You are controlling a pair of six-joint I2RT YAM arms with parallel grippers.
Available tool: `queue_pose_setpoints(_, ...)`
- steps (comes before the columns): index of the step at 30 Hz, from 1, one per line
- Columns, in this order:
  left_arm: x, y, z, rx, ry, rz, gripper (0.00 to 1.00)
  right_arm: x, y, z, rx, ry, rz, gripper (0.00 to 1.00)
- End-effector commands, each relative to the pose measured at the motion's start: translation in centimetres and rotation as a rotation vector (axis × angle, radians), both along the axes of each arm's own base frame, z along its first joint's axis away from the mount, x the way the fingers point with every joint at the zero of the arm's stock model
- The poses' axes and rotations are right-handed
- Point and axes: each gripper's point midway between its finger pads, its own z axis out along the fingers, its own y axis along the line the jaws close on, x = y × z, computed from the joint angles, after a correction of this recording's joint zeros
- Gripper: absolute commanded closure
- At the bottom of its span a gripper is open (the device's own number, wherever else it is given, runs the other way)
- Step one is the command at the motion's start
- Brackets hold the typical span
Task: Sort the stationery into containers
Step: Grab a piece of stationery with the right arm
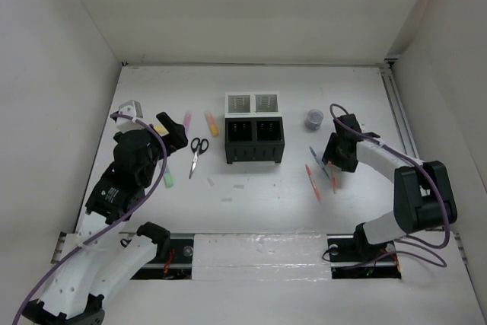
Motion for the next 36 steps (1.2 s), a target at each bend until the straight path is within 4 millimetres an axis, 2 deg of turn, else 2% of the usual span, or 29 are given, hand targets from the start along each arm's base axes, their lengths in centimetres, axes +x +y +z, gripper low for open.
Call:
queue_pose_setpoints(1,0.2,0.1,0.9,0.003,-0.045,0.006,0.00,1.3,0.0,1.3,-0.027,-0.039,-0.007,0.33)
queue_pose_setpoints(2,0.2,0.1,0.9,0.003,-0.045,0.006,0.00,1.5,0.4,1.3,-0.027,-0.037,0.002,0.37)
queue_pose_setpoints(12,0.2,-0.2,0.9,0.003,-0.045,-0.005,0.00,1.1,0.1,0.4,-0.058,0.013,-0.016,0.39)
queue_pose_setpoints(23,-0.1,0.0,1.3,-0.005,-0.061,-0.005,0.00,0.7,0.4,0.7,-0.039,0.027,-0.016,0.47)
queue_pose_setpoints(29,-0.4,-0.2,1.6,-0.010,-0.071,-0.014,0.00,0.3,0.5,0.0,-0.039,0.069,-0.012,0.47)
queue_pose_setpoints(30,-0.4,-0.2,1.6,-0.010,-0.071,-0.014,0.00,0.2,0.4,-0.2,-0.041,0.078,-0.012,0.56)
queue_pose_setpoints(31,-0.3,0.0,1.6,-0.007,-0.072,-0.005,0.00,0.2,0.4,-0.2,-0.041,0.079,-0.012,0.57)
queue_pose_setpoints(33,-0.4,-0.2,1.6,-0.007,-0.072,-0.014,0.00,0.2,0.4,-0.2,-0.041,0.079,-0.012,0.66)
queue_pose_setpoints(36,-0.5,-0.2,1.8,-0.011,-0.080,-0.014,0.00,0.2,0.3,-0.3,-0.032,0.081,-0.020,0.68)
